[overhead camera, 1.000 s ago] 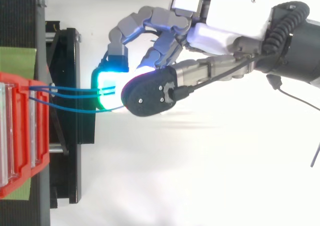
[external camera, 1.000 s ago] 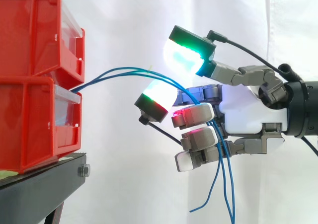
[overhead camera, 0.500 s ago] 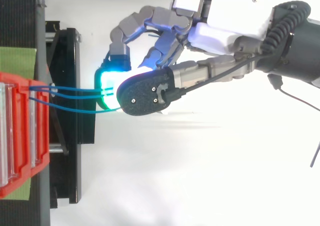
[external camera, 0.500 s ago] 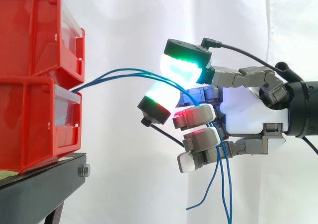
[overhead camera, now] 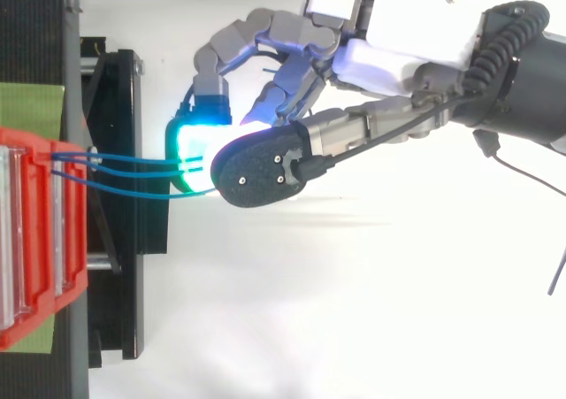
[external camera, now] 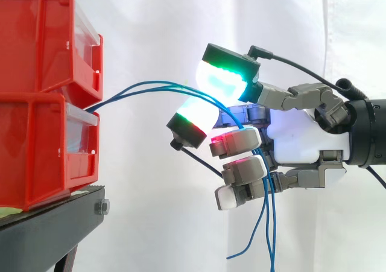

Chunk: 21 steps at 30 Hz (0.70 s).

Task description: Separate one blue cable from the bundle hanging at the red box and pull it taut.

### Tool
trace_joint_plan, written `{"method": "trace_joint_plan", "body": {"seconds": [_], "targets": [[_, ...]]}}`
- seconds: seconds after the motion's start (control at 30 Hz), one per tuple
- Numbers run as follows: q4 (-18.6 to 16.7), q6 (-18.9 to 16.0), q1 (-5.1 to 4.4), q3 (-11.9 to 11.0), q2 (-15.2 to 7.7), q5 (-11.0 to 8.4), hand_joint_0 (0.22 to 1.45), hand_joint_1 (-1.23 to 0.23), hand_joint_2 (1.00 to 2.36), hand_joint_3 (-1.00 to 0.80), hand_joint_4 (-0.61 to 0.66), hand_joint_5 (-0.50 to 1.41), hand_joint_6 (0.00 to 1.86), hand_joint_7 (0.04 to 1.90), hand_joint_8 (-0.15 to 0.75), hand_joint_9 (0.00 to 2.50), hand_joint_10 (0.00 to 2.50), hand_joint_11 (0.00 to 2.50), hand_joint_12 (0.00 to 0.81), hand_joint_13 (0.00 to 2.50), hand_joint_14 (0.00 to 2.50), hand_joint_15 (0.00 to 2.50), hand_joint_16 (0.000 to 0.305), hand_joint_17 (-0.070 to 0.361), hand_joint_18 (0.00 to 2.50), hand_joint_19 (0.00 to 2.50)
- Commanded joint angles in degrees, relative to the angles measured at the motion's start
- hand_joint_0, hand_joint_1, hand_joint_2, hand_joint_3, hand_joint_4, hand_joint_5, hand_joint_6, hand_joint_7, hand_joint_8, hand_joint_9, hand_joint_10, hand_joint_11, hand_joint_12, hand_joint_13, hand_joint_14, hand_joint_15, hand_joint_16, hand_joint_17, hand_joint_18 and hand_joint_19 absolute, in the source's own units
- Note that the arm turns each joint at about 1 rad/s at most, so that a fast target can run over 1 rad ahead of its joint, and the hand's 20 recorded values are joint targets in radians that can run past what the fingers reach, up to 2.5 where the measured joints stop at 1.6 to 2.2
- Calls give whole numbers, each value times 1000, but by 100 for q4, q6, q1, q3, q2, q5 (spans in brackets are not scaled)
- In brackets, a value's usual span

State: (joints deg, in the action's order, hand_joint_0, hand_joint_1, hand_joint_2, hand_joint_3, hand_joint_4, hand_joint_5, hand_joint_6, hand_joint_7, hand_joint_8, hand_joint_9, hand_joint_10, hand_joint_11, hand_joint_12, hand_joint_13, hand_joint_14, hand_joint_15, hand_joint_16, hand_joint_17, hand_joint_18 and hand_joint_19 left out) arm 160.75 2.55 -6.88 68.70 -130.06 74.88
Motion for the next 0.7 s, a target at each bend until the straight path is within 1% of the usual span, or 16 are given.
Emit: {"method": "trace_joint_plan", "body": {"seconds": [0.0, 0.1, 0.33, 0.43, 0.47, 0.67], "targets": [[0, 0, 2, 3, 7, 0, 801, -856, 1000, -500, -149, -222, 944, 1060, 171, 1166, 5, 1608, 283, 1140, 29, 1195, 42, 95, 720, 659], [17, 0, 2, 3, -2, 0, 786, -865, 1000, -500, -125, -220, 940, 1048, 168, 1169, 6, 1615, 282, 1142, 29, 1193, 42, 95, 723, 653], [17, 0, 29, 3, 7, 18, 747, -890, 1000, -500, -134, -214, 934, 1052, 160, 1178, 8, 1605, 280, 1145, 30, 1196, 41, 93, 716, 654], [17, 0, 55, 3, 7, 26, 734, -903, 1000, -500, -130, -212, 934, 1028, 143, 1177, 7, 1620, 280, 1145, 30, 1201, 41, 93, 711, 655], [17, 0, 72, -5, 7, 26, 728, -913, 1000, -500, -133, -212, 934, 1023, 155, 1177, 10, 1604, 279, 1144, 30, 1200, 41, 93, 710, 655], [44, 0, 108, -5, 7, 18, 698, -965, 1000, -500, -134, -212, 931, 1031, 138, 1169, 9, 1619, 277, 1135, 31, 1199, 41, 93, 701, 656]]}}
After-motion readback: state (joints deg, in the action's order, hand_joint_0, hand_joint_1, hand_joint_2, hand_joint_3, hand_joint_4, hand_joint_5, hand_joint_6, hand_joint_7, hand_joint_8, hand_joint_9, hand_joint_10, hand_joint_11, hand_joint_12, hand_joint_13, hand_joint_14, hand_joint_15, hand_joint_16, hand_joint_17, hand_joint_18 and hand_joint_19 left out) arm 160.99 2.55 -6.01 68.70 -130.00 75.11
